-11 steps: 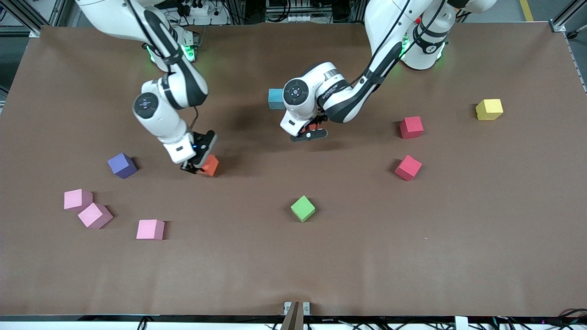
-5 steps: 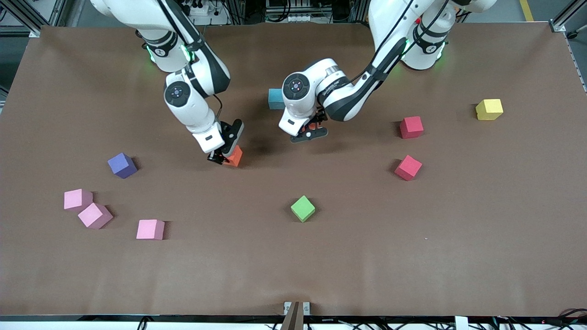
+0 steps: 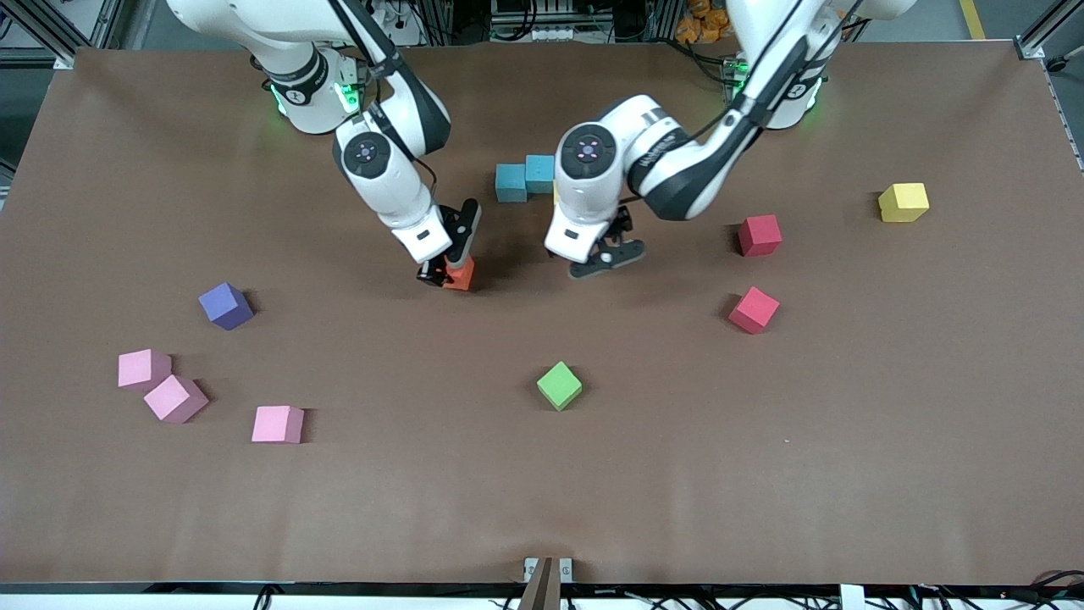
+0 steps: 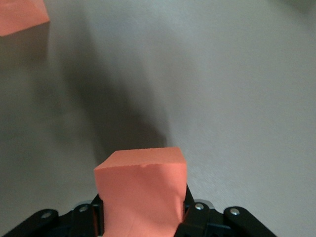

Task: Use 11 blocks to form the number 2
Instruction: 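Place the orange cube below the other orange while the left gripper reaches pink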

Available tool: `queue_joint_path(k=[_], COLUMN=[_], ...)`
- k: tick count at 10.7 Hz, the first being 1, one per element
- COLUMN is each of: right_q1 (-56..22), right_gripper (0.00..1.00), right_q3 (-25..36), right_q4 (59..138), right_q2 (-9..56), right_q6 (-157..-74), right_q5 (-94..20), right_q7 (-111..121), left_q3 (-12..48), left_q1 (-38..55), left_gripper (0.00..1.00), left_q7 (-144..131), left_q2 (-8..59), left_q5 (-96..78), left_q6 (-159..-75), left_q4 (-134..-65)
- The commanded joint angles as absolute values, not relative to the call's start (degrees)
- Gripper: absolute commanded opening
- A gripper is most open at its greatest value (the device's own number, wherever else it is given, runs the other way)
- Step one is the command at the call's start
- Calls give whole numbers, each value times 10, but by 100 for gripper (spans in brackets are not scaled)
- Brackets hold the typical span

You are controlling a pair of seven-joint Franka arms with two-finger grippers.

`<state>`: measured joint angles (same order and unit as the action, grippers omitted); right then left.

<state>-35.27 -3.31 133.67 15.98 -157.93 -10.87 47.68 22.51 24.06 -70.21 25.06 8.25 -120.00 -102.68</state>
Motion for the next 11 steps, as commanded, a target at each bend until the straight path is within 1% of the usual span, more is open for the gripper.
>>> queue_joint_path(k=[1,3,6,9,11], right_q1=[-387,-432,-493,-547,-568], right_gripper=[15,15,15,15,15], right_q3=[-30,-29,-23,5,21], right_q4=[1303,1277,1269,1247,1223], right_q2=[186,197,211,231,251], right_q6=[-1565,-1541,-1542,-1549,-1548], right_q5=[-108,-107,-106,-100,-84], right_q7=[441,392,361,359,367], left_q3=[232,228,187,185,185], left_q1=[194,164,140,82,59], left_gripper=[100,100,100,100,100], left_q7=[-681,-646,-489,-367,-324], left_q2=[226,222,213,207,211], left_q5=[98,98,98,98,98], left_q6=[-1193,-1192,-1179,-1171,-1171], left_q4=[-1037,-1037,-1037,-1035,-1034])
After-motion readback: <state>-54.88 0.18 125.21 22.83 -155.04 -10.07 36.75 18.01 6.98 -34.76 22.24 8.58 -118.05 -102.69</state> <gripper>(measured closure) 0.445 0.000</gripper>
